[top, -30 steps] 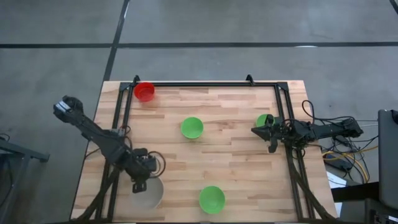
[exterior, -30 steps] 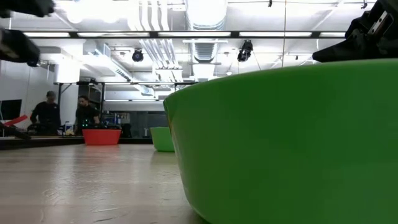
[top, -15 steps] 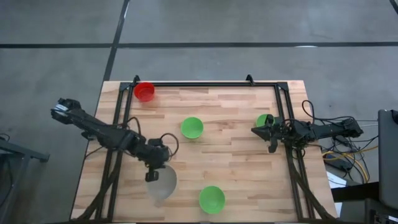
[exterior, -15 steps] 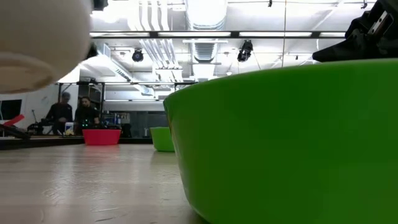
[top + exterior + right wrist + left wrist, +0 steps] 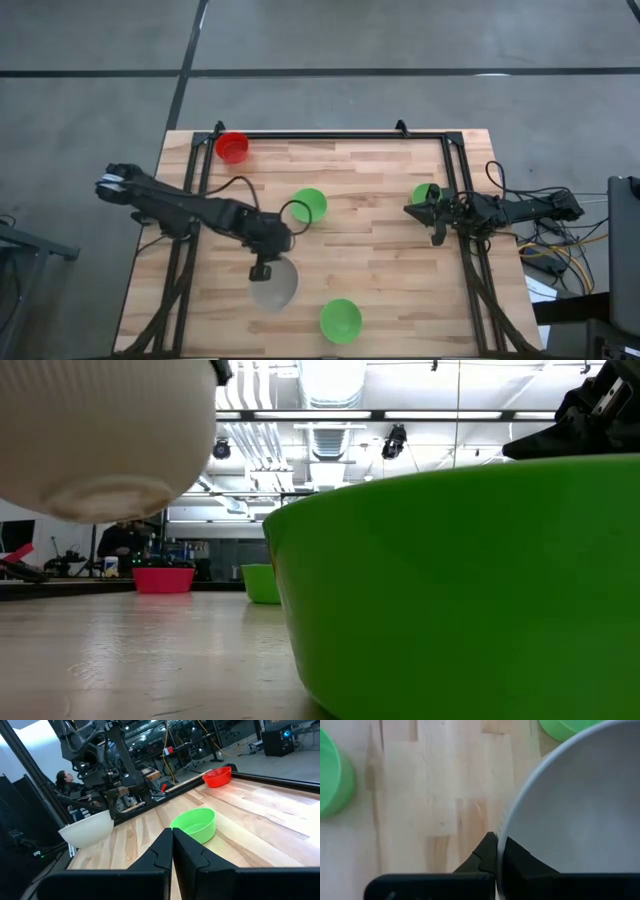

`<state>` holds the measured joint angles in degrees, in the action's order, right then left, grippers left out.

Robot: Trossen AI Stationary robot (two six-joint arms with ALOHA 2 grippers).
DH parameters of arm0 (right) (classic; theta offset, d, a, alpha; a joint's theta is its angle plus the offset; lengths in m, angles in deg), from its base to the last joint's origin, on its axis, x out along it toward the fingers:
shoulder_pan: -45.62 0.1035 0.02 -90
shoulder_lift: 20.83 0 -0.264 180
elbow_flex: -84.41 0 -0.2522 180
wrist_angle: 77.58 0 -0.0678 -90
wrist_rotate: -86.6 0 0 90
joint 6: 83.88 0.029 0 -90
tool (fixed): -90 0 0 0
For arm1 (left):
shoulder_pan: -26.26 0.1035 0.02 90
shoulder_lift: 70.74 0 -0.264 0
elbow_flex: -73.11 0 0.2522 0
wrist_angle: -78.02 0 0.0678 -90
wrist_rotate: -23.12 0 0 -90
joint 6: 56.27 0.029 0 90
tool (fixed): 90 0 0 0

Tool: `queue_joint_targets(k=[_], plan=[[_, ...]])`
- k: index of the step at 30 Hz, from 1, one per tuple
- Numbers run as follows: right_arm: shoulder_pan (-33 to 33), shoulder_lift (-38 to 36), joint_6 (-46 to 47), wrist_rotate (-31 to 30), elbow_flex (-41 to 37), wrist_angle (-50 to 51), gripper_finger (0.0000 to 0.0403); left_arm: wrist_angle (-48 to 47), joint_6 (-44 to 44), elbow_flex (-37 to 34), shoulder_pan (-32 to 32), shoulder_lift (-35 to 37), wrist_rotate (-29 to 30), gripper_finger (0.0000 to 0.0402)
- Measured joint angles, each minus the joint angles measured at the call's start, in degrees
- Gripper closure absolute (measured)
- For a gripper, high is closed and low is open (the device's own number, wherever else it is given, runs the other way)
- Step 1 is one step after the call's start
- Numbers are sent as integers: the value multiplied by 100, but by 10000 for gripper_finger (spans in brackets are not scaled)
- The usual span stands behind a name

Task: Nest bowls inside each other
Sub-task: Move the gray bowl to the center of the table

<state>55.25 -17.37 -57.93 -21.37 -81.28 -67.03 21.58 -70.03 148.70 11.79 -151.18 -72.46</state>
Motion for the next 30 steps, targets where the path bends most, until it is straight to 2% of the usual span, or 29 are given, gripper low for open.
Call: queue_joint_targets(k=[6,11,19,30], plan=[[0,0,-1,0,0,1,394,-626,347,909,247,-849,4,393],[0,0,0,0,1,0,394,-686,440,1291,449,-1347,-146,395],[0,0,0,0,0,-1,394,-217,349,1319,809,-1481,-245,396],[0,2,-1,0,0,0,394,-195,366,1302,1072,-1801,-245,394]])
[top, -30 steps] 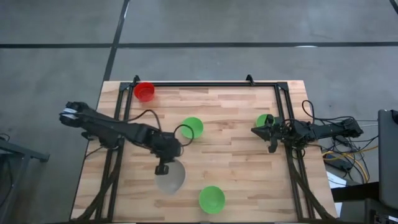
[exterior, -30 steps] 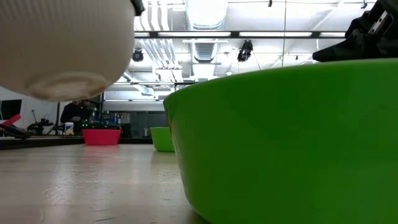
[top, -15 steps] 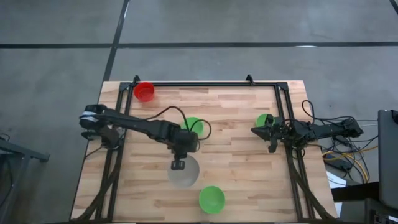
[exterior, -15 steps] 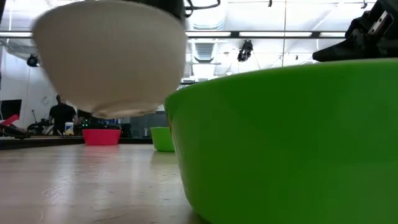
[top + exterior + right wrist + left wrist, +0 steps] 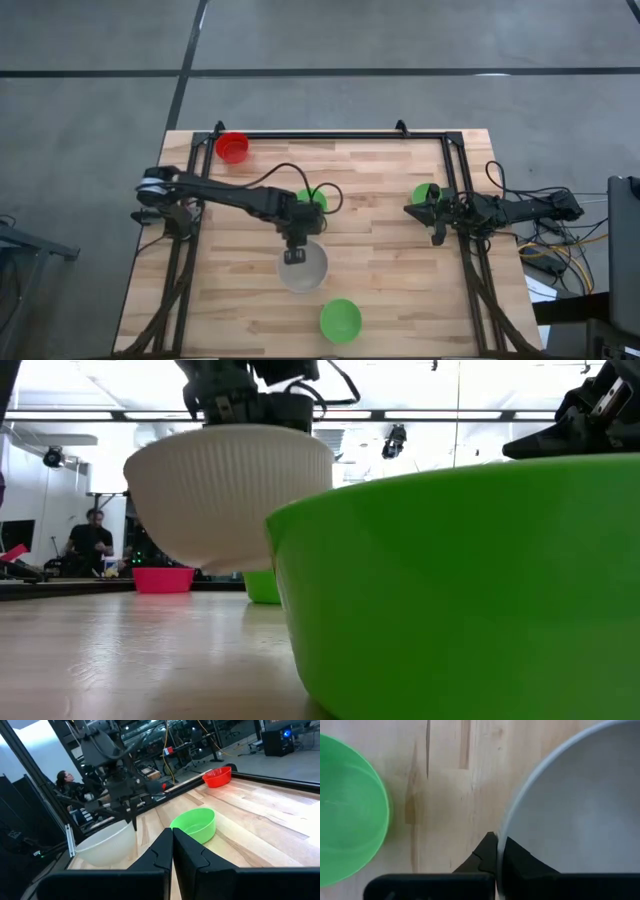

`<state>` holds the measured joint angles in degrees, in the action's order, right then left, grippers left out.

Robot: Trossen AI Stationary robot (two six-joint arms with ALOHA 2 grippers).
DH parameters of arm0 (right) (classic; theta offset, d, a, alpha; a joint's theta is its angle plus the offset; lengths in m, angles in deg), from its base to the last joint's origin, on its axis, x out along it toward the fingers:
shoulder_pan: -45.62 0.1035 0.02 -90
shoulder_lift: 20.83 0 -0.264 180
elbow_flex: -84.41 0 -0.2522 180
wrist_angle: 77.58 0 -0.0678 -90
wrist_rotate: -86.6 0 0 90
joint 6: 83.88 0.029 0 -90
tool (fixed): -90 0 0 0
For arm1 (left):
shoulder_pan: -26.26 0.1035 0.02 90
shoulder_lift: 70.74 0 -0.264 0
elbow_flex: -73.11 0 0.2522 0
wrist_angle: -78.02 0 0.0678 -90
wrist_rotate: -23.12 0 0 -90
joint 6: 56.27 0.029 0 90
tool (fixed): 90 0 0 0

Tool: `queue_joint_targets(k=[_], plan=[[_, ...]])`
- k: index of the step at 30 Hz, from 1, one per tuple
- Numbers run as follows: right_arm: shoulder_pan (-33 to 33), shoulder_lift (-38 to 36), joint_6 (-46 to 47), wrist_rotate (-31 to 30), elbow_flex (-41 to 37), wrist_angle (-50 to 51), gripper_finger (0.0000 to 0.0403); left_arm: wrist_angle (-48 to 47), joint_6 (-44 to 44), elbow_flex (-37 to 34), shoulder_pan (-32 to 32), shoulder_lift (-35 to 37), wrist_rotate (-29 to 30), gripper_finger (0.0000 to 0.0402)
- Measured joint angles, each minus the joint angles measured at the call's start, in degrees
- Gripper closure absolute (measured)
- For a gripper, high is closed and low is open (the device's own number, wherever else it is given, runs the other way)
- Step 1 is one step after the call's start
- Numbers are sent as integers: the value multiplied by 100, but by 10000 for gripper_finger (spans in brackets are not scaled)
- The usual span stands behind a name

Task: Nest bowls inside each other
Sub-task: Move the gray bowl to the center of the table

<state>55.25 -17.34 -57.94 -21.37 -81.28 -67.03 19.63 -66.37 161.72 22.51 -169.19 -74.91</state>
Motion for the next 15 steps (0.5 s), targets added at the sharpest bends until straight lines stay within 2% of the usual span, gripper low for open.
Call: queue_joint_targets(k=[15], plan=[[0,0,0,0,0,0,394,212,98,-11,156,-452,-3,393]])
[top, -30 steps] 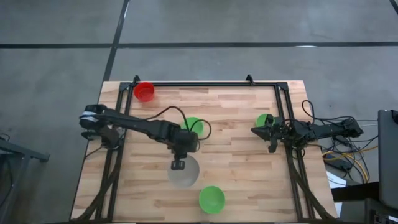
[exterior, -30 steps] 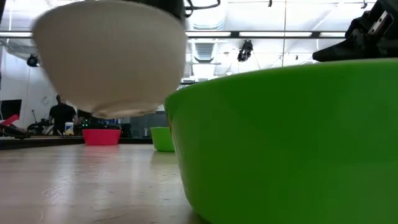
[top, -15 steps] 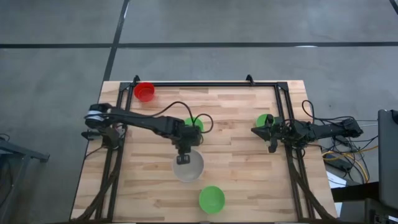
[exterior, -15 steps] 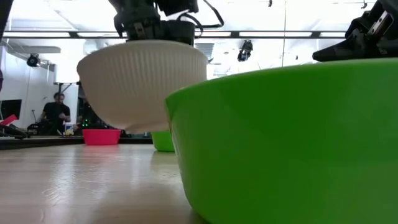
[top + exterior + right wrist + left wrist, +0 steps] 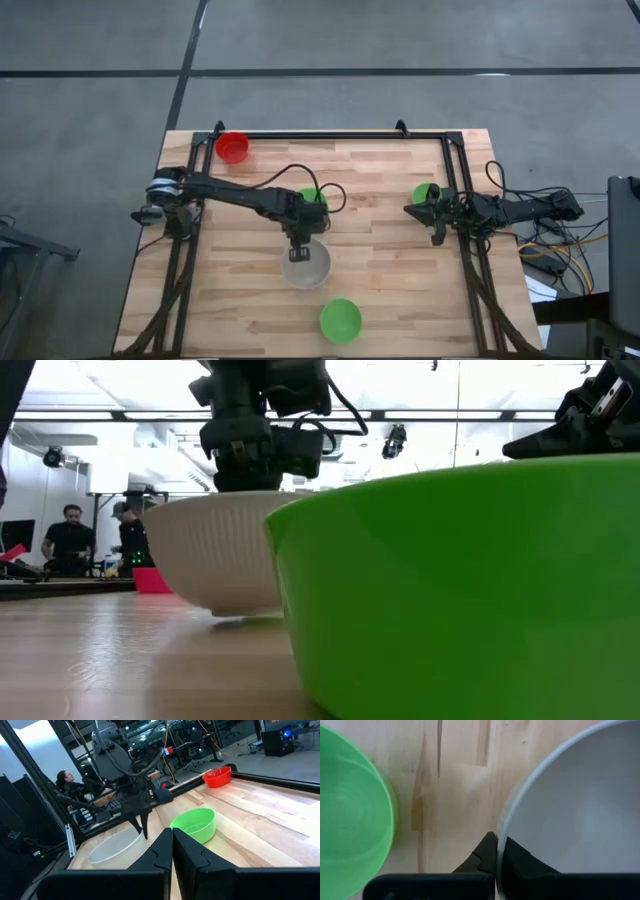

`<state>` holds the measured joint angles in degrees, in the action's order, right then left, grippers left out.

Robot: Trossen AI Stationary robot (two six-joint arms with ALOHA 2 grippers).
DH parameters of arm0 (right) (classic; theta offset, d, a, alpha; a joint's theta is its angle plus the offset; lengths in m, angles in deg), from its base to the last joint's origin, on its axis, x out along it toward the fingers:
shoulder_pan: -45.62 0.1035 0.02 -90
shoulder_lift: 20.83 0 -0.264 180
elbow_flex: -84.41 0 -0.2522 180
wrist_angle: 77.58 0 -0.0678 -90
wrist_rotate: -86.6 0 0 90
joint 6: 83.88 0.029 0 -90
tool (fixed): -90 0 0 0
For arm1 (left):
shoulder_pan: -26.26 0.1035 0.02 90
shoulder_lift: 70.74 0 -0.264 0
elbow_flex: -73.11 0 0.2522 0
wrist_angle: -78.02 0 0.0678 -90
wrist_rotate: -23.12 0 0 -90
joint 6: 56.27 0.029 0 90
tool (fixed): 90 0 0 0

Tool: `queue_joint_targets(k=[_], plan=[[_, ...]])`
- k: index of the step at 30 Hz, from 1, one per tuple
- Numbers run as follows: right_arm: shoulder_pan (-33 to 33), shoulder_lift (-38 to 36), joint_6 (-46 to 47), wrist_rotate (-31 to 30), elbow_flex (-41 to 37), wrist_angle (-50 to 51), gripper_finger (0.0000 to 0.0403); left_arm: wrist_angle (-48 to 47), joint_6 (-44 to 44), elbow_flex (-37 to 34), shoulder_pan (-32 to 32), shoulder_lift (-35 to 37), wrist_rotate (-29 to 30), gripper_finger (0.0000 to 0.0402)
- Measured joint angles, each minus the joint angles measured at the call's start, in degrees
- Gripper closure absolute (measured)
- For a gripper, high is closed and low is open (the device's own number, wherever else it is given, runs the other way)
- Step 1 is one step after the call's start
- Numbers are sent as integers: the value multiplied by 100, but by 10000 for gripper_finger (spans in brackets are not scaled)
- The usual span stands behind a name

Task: Nest bowls inside each other
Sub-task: Move the gray bowl to the center of the table

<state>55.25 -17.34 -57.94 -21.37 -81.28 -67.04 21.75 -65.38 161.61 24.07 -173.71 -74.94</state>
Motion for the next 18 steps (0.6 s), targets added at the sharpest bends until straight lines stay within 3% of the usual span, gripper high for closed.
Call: queue_joint_targets(k=[18], plan=[[0,0,1,0,-1,-1,394,99,-97,9,100,14,-3,383]])
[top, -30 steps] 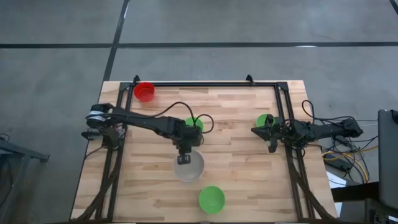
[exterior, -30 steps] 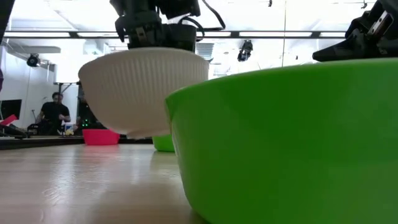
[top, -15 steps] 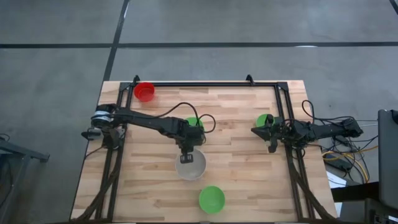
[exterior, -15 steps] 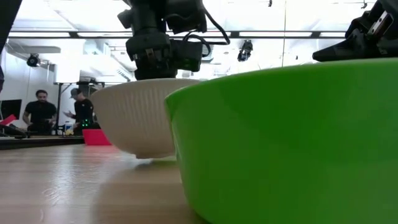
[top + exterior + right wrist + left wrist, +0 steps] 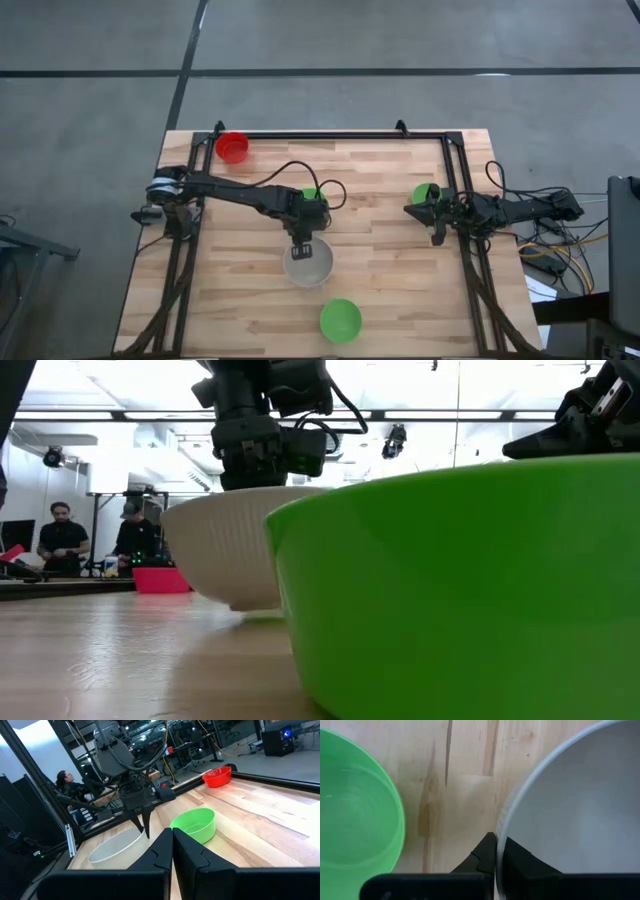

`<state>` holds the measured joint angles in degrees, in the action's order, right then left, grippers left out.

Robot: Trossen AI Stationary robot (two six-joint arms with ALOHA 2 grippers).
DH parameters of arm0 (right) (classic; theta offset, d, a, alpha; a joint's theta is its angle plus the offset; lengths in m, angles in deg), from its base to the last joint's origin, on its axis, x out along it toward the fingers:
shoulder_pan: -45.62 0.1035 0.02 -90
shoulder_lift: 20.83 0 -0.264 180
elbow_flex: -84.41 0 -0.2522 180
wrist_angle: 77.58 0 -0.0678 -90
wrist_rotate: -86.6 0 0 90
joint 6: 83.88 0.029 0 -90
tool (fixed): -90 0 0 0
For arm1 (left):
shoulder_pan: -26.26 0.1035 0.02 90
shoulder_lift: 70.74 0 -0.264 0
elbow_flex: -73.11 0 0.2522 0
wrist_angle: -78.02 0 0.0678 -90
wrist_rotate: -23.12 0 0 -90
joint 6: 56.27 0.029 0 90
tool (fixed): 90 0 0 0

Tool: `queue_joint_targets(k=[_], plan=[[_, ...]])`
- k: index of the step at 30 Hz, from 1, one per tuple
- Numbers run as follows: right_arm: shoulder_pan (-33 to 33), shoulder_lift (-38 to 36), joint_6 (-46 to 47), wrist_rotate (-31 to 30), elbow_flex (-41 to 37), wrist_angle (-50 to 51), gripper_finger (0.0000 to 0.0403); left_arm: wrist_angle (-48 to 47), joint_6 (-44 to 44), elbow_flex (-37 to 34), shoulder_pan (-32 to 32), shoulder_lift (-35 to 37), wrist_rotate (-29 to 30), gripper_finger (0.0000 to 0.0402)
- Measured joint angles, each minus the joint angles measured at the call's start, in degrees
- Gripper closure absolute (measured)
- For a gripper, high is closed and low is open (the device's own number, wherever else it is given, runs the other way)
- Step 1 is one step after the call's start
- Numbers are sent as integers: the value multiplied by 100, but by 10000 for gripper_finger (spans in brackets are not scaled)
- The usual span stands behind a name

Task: Nest bowls inside each other
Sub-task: Move the gray bowl to the center of the table

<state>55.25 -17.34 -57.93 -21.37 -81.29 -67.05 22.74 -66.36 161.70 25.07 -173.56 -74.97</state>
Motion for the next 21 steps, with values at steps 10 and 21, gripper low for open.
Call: queue_joint_targets(k=[10,21], plan=[[0,0,0,0,0,2,394,4,20,97,13,3,-11,341],[0,0,0,0,0,2,394,17,15,122,87,10,-192,291]])
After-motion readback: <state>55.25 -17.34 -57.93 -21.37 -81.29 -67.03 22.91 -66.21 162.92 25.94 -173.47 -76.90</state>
